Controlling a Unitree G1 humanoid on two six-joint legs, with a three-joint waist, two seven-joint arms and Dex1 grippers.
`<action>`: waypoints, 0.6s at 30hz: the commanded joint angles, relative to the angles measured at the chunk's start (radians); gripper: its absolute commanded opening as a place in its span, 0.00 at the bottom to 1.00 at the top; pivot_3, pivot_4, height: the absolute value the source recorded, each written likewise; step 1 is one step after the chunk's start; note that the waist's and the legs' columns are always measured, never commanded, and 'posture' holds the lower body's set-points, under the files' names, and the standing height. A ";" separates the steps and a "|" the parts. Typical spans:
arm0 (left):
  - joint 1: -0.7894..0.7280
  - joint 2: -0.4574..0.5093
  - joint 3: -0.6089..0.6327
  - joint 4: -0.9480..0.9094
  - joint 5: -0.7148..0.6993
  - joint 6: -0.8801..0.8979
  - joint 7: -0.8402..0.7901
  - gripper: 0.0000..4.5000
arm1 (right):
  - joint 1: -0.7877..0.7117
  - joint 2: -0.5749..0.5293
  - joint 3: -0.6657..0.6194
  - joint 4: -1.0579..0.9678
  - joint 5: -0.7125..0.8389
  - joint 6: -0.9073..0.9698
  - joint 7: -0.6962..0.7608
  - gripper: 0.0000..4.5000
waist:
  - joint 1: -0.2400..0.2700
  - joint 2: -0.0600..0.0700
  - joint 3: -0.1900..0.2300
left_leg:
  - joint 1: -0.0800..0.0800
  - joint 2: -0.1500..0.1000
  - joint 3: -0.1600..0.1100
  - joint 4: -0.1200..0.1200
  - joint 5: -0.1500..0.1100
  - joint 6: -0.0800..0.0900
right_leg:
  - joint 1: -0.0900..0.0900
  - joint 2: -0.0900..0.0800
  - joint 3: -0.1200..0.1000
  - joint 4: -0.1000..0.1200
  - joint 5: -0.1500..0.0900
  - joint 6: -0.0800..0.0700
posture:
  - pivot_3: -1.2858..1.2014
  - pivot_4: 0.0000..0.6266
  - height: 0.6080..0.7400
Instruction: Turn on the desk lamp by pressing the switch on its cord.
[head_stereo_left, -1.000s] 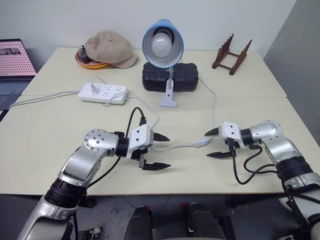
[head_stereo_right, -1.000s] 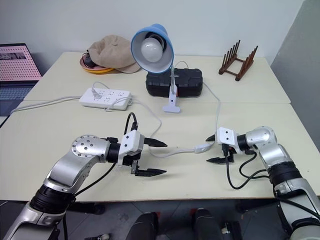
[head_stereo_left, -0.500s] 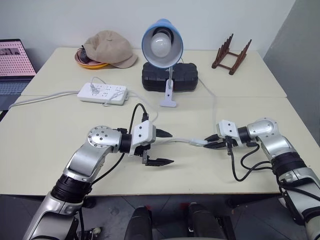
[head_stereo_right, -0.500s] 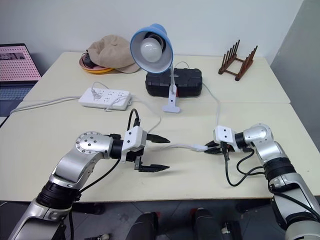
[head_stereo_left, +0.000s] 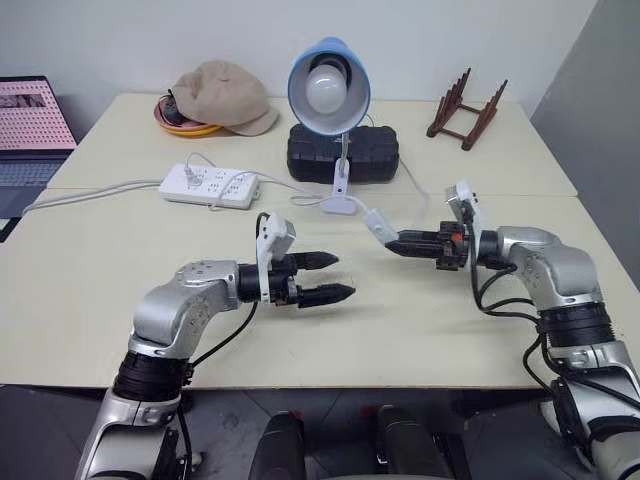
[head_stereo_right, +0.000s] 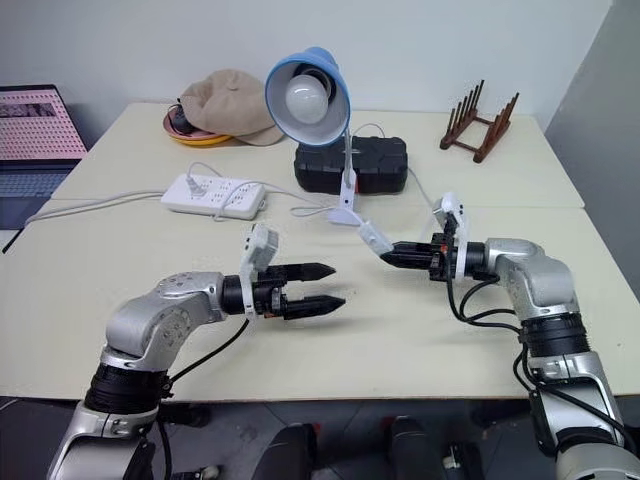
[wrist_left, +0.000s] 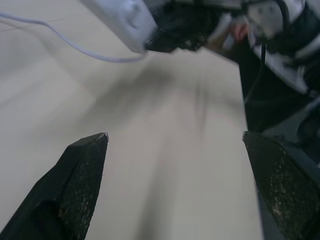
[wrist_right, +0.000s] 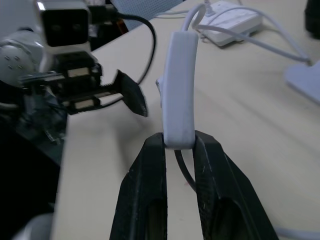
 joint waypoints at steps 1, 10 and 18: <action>-0.074 -0.032 0.059 0.007 -0.146 0.134 0.028 1.00 | -0.001 -0.033 -0.057 -0.127 0.164 0.213 -0.011 0.08 | -0.002 0.000 0.000 | 0.000 0.000 0.000 0.000 0.000 0.000 | 0.000 0.000 0.000 0.000 0.000 0.000 | 0.52 0.24 1.00; -0.160 -0.053 0.063 0.037 -0.235 0.222 0.051 1.00 | 0.024 -0.063 -0.059 -0.222 0.247 0.297 -0.039 0.08 | -0.005 0.000 0.000 | 0.000 0.000 0.000 0.000 0.000 0.000 | 0.000 0.001 0.000 -0.001 0.000 0.000 | 0.52 0.24 1.00; -0.159 -0.060 0.048 0.037 -0.243 0.216 0.049 1.00 | 0.046 -0.072 -0.063 -0.252 0.279 0.307 -0.061 0.08 | -0.004 0.000 0.000 | -0.001 0.000 0.000 0.000 0.000 0.000 | 0.000 0.001 0.000 -0.002 0.000 0.000 | 0.52 0.24 1.00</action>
